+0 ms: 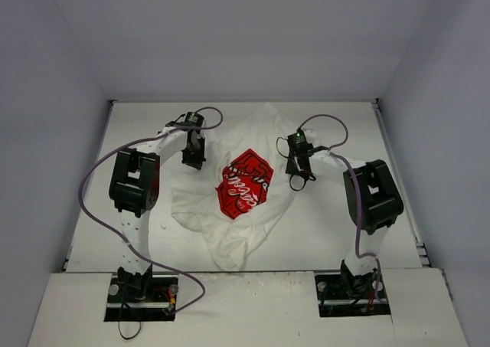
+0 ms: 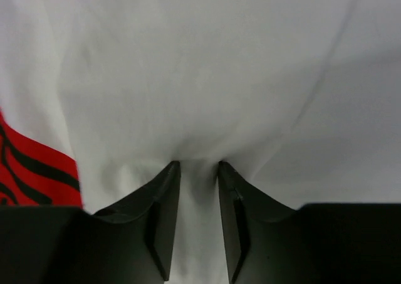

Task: Fold and stack the t-shirts
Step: Flatten out the tshirt

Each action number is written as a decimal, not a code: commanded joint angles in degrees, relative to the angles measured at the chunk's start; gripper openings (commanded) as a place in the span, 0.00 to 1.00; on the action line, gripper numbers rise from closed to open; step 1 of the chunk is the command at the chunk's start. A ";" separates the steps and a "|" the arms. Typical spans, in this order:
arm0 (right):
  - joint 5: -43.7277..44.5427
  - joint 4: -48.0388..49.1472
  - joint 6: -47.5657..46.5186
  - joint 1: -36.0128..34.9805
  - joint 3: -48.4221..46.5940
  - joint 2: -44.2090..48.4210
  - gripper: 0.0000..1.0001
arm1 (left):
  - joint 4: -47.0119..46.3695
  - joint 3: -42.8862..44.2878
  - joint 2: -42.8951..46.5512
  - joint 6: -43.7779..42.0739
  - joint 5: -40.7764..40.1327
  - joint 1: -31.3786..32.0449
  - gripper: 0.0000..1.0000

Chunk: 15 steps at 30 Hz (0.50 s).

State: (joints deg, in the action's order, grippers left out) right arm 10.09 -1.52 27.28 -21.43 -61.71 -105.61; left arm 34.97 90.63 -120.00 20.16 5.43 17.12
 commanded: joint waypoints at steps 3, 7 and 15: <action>-4.16 2.79 -7.50 0.02 -16.26 -15.19 0.21 | 0.85 -10.38 3.62 4.87 3.10 1.32 0.00; -13.91 1.88 -14.77 -1.33 -38.03 -27.41 0.20 | -10.80 -20.01 7.83 11.33 17.07 7.27 0.00; -23.41 1.70 -24.68 -2.68 -72.31 -37.13 0.61 | -23.71 -26.38 28.11 12.38 23.84 11.14 0.29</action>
State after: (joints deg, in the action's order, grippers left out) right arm -7.95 -0.83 8.54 -23.54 -125.98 -146.09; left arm 16.64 64.37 -103.08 29.60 24.95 32.04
